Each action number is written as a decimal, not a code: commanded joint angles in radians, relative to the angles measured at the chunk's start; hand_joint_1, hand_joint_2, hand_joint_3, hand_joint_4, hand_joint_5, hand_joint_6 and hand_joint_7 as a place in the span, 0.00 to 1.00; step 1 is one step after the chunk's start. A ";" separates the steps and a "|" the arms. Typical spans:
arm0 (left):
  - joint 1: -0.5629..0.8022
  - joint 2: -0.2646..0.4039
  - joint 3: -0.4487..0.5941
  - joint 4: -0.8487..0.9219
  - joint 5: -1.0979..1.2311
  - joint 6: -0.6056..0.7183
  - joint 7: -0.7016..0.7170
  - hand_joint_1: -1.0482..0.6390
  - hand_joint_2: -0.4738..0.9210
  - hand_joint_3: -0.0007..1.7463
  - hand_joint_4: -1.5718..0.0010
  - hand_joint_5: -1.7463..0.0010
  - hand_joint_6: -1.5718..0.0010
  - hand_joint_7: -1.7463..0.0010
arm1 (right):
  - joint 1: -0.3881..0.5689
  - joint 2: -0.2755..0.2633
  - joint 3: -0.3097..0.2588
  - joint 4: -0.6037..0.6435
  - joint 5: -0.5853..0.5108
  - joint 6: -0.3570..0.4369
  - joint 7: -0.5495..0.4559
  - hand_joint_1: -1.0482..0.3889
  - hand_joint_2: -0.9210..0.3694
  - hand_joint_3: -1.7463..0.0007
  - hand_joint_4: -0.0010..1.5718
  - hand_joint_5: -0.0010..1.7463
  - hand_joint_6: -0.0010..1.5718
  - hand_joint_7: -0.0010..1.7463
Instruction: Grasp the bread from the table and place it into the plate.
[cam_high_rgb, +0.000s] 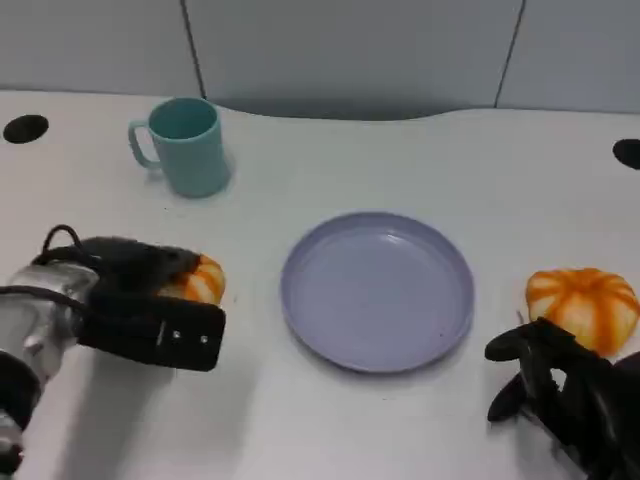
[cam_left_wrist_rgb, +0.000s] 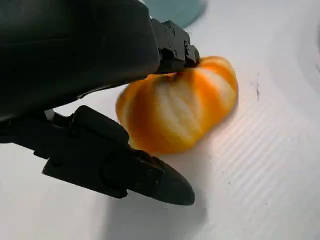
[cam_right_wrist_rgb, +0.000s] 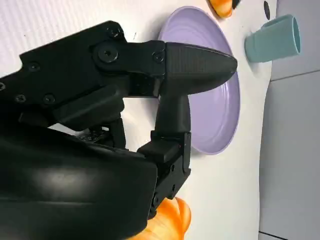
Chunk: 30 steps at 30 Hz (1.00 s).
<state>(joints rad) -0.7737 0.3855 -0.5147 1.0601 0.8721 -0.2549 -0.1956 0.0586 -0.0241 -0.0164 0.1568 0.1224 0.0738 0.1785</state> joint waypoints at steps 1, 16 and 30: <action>-0.056 -0.034 -0.047 0.125 0.006 -0.012 0.092 0.18 0.93 0.00 0.96 0.98 0.92 0.98 | 0.021 -0.009 -0.010 -0.013 0.014 0.015 0.008 0.54 0.00 0.67 0.32 1.00 0.26 0.85; -0.001 -0.069 -0.024 0.262 -0.095 -0.114 0.563 0.48 0.99 0.02 0.49 0.02 0.62 0.03 | 0.027 -0.009 -0.020 -0.007 0.027 -0.009 0.031 0.53 0.00 0.68 0.34 1.00 0.27 0.86; 0.033 -0.089 0.130 0.235 -0.299 -0.189 0.538 0.54 0.97 0.07 0.51 0.00 0.68 0.00 | 0.037 -0.013 -0.012 -0.016 0.009 -0.008 0.017 0.53 0.00 0.68 0.33 1.00 0.26 0.87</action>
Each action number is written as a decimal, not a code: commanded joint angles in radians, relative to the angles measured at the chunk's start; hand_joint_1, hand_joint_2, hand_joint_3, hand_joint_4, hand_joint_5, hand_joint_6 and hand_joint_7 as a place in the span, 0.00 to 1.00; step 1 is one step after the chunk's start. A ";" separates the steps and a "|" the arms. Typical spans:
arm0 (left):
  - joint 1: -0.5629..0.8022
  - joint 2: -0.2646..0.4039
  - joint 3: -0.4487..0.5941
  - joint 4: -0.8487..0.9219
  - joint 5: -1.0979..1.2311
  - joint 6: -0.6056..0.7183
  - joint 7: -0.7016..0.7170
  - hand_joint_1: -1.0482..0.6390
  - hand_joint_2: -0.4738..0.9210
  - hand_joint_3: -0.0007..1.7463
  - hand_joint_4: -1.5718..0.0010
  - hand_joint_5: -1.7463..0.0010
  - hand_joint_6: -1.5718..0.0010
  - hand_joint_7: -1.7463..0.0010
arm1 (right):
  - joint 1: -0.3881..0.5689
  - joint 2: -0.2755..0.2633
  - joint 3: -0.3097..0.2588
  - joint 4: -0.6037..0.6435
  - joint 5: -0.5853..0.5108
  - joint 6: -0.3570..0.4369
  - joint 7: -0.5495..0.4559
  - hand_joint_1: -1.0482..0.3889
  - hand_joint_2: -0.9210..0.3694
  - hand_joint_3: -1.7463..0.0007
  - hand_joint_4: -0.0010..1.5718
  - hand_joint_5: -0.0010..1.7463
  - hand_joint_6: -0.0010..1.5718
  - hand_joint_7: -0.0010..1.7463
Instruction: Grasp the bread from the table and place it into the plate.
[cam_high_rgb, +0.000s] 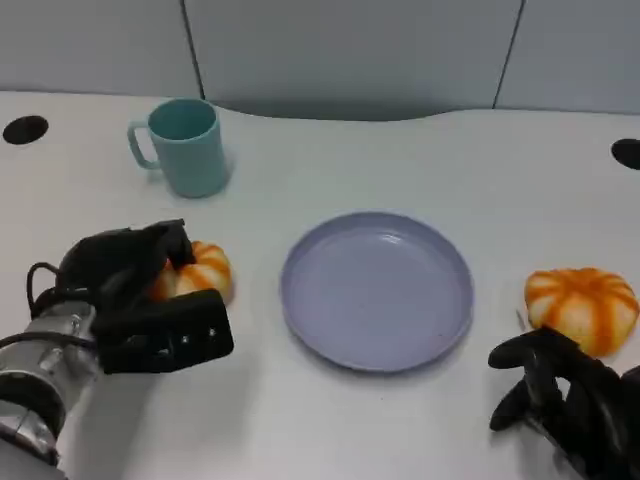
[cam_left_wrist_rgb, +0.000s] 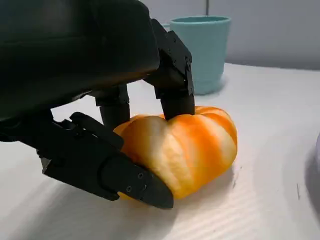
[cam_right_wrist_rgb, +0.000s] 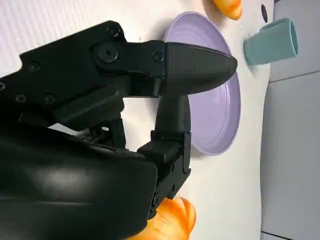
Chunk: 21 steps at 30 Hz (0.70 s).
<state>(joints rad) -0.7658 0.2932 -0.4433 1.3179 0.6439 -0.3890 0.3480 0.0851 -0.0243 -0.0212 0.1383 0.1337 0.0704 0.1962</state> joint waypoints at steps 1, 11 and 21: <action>0.026 0.004 0.097 -0.034 -0.116 -0.089 -0.027 0.57 0.96 0.06 0.50 0.00 0.65 0.00 | 0.010 -0.012 -0.007 0.006 -0.002 -0.009 0.000 0.53 0.00 0.68 0.33 1.00 0.26 0.87; 0.010 -0.010 0.254 -0.200 -0.327 -0.339 -0.212 0.58 0.94 0.08 0.51 0.00 0.63 0.00 | 0.004 -0.012 0.001 0.009 -0.019 -0.006 -0.013 0.54 0.00 0.68 0.34 1.00 0.27 0.87; -0.116 -0.120 0.087 -0.255 -0.160 -0.306 -0.286 0.57 0.91 0.05 0.48 0.00 0.63 0.00 | -0.001 -0.008 0.000 0.017 -0.016 -0.001 -0.018 0.54 0.00 0.68 0.33 1.00 0.26 0.87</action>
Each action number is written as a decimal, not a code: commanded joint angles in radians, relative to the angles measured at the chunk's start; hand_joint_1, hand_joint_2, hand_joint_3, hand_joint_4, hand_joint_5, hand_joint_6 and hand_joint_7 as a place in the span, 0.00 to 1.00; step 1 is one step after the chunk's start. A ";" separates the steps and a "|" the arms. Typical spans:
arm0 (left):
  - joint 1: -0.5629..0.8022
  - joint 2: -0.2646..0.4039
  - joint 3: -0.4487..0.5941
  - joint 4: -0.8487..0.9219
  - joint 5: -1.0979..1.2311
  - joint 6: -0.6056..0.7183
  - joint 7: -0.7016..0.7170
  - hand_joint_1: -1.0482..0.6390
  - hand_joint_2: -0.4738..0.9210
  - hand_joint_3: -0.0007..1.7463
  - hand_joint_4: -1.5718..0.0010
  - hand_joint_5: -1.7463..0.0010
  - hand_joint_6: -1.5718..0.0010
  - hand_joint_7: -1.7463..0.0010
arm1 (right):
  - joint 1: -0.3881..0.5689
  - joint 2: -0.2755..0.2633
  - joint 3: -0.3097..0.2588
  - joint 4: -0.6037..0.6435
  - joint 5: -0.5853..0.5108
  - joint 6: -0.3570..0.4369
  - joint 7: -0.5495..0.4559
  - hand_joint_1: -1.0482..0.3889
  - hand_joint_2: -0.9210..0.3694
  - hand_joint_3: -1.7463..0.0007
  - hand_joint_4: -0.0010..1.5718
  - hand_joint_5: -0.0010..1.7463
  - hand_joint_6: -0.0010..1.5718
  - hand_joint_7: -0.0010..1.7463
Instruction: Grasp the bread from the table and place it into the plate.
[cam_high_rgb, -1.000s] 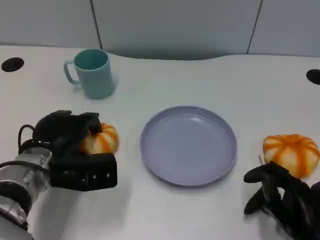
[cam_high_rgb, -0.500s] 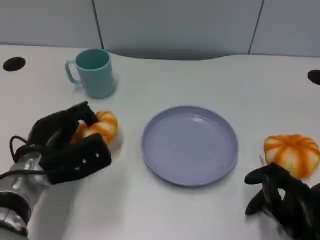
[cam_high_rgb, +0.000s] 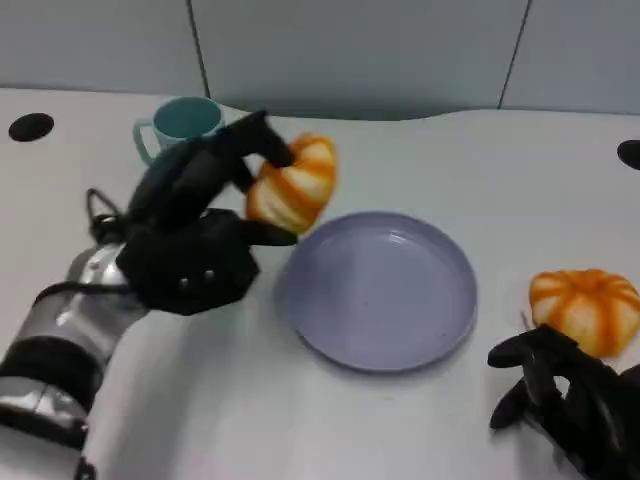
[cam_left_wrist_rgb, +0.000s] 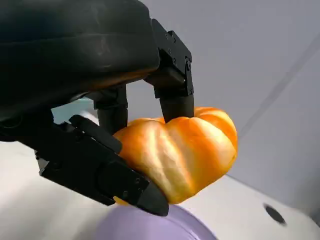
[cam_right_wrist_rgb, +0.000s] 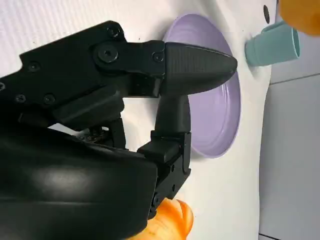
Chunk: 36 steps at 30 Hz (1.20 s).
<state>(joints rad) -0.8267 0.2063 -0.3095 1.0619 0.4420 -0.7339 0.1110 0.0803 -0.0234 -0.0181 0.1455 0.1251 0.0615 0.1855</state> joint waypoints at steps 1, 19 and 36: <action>-0.066 -0.046 -0.066 0.010 0.061 0.053 -0.054 0.56 0.92 0.05 0.48 0.00 0.63 0.00 | 0.004 -0.010 -0.002 0.010 -0.008 0.007 -0.006 0.54 0.00 0.68 0.33 1.00 0.26 0.87; -0.148 -0.125 -0.226 0.156 0.224 0.136 -0.031 0.35 0.94 0.03 0.64 0.00 0.74 0.03 | 0.014 -0.005 -0.002 0.021 -0.001 -0.025 0.011 0.54 0.00 0.67 0.34 1.00 0.26 0.87; -0.197 -0.102 -0.230 0.150 0.214 0.109 -0.151 0.14 1.00 0.05 1.00 0.93 0.89 1.00 | -0.001 -0.002 -0.005 0.042 -0.005 -0.029 0.015 0.52 0.00 0.68 0.34 1.00 0.27 0.87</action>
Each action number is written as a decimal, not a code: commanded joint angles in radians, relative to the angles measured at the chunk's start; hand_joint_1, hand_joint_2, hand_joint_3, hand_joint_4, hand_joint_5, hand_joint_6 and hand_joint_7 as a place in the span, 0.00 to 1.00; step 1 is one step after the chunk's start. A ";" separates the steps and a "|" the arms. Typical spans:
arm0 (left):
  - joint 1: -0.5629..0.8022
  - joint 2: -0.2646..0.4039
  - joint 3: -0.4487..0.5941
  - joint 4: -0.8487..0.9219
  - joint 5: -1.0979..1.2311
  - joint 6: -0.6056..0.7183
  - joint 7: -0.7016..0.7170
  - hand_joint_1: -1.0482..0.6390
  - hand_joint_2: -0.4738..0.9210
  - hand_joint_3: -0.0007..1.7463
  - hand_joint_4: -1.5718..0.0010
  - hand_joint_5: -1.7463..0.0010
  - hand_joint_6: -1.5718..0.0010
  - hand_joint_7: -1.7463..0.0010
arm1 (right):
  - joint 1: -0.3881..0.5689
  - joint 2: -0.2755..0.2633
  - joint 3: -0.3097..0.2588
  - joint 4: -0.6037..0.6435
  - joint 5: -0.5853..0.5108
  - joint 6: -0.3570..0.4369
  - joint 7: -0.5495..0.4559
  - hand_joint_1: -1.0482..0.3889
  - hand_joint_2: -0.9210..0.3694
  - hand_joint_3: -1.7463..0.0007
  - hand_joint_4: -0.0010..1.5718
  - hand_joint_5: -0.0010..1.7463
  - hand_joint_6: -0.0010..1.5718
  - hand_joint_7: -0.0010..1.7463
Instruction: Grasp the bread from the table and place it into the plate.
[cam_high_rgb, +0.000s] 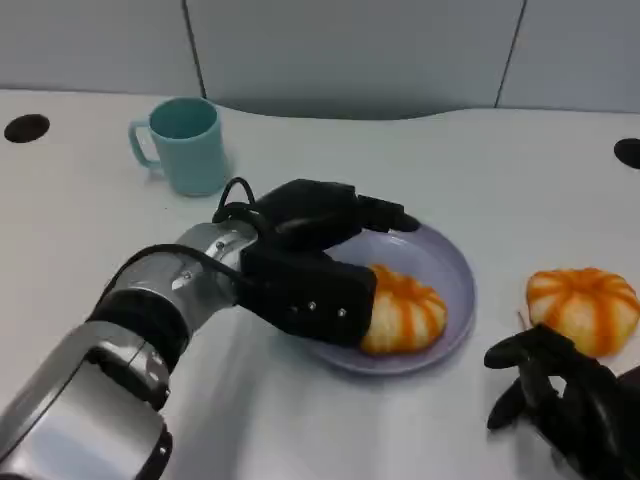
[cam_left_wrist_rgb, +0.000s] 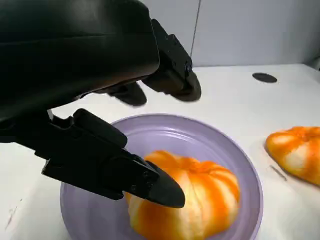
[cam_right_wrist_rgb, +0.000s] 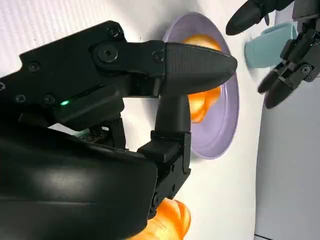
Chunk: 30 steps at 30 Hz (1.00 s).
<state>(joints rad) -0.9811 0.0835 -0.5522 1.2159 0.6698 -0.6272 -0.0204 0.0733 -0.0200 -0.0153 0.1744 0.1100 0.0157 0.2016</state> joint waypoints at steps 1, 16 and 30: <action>-0.043 0.022 0.014 -0.005 -0.014 0.002 -0.019 0.14 1.00 0.05 1.00 0.93 0.89 1.00 | 0.006 -0.004 -0.008 0.011 0.009 0.020 -0.003 0.53 0.00 0.68 0.34 1.00 0.27 0.87; 0.200 0.136 0.303 -0.196 -0.436 -0.262 -0.185 0.24 1.00 0.03 0.84 0.83 0.79 0.96 | 0.015 -0.013 -0.015 0.017 0.026 0.005 0.015 0.53 0.00 0.66 0.34 1.00 0.26 0.88; 0.881 0.092 0.681 -0.865 -1.384 0.525 -0.662 0.28 1.00 0.05 0.74 0.38 0.59 0.92 | 0.004 -0.024 -0.022 0.009 0.032 0.039 0.015 0.53 0.00 0.69 0.34 1.00 0.26 0.87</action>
<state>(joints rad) -0.1486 0.1524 0.0869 0.4136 -0.6944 -0.1762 -0.6825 0.0708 -0.0277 -0.0251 0.1749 0.1372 0.0369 0.2159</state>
